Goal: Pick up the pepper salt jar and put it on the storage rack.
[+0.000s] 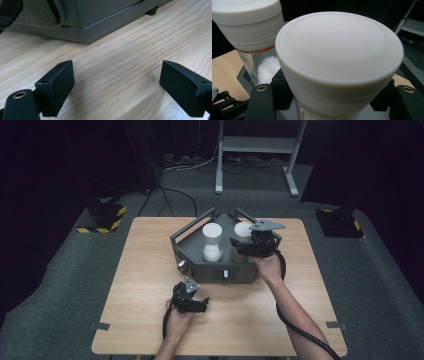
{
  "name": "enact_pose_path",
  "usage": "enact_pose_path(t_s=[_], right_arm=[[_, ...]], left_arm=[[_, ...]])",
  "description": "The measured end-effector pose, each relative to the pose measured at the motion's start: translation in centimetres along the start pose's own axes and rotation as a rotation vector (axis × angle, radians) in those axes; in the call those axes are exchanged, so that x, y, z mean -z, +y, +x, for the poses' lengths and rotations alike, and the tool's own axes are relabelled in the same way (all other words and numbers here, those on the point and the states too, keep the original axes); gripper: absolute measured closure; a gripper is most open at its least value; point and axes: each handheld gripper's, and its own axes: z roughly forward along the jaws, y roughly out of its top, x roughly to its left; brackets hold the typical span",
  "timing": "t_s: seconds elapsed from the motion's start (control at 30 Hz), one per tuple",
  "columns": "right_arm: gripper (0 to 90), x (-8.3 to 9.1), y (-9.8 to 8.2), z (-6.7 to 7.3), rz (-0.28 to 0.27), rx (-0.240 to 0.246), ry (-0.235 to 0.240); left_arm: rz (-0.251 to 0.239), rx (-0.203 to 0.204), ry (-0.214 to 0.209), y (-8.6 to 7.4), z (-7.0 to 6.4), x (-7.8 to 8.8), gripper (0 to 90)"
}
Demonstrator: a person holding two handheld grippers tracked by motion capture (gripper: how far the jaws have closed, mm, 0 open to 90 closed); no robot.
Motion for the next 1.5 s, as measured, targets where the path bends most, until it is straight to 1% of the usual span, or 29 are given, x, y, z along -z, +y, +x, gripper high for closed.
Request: enact_pose_path(t_s=[0.8, 1.43, 1.5], right_arm=[[34.6, -0.02, 0.37, -0.07, 0.016, 0.002, 0.004], [34.2, -0.02, 0.29, 0.01, 0.012, -0.002, 0.0], [32.5, -0.04, 0.31, -0.01, 0.013, -0.005, 0.001]], left_arm=[[0.0, 0.0, 0.0, 0.0, 0.0, 0.0, 12.8], [0.0, 0.0, 0.0, 0.0, -0.01, 0.0, 12.8], [0.0, 0.0, 0.0, 0.0, -0.01, 0.0, 12.8]])
